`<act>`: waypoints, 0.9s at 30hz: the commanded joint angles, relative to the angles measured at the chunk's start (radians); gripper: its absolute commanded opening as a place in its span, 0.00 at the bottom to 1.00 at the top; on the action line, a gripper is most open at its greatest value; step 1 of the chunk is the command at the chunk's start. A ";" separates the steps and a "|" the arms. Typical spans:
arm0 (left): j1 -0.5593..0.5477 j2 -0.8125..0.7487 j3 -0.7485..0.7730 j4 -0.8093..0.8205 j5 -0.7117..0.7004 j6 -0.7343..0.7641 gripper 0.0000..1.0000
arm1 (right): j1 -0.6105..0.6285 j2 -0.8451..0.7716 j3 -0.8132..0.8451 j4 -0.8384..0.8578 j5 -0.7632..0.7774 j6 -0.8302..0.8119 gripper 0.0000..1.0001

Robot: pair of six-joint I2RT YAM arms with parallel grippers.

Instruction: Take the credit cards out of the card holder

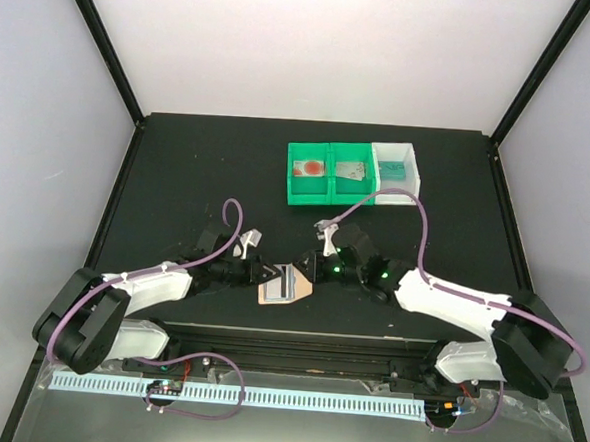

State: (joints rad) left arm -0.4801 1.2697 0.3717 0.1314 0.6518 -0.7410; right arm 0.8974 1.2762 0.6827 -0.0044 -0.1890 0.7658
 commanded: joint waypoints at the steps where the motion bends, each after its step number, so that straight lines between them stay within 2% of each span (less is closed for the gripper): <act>1: -0.006 0.005 0.023 0.011 -0.010 -0.003 0.37 | 0.014 0.094 0.021 0.099 -0.118 0.028 0.18; 8: -0.006 -0.017 0.022 -0.089 -0.092 0.038 0.36 | -0.010 0.220 0.012 0.085 -0.035 -0.036 0.16; 13: -0.006 -0.025 0.015 -0.134 -0.140 0.074 0.34 | -0.091 0.278 -0.112 0.190 -0.041 -0.033 0.16; 19: -0.006 -0.018 -0.002 -0.128 -0.147 0.089 0.30 | -0.106 0.364 -0.152 0.234 -0.063 -0.045 0.16; 27: -0.006 -0.039 0.004 -0.149 -0.146 0.104 0.23 | -0.107 0.283 -0.143 0.218 -0.138 -0.044 0.19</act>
State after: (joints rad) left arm -0.4801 1.2583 0.3702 -0.0006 0.5182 -0.6624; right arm 0.7902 1.6039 0.5472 0.2607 -0.2790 0.7338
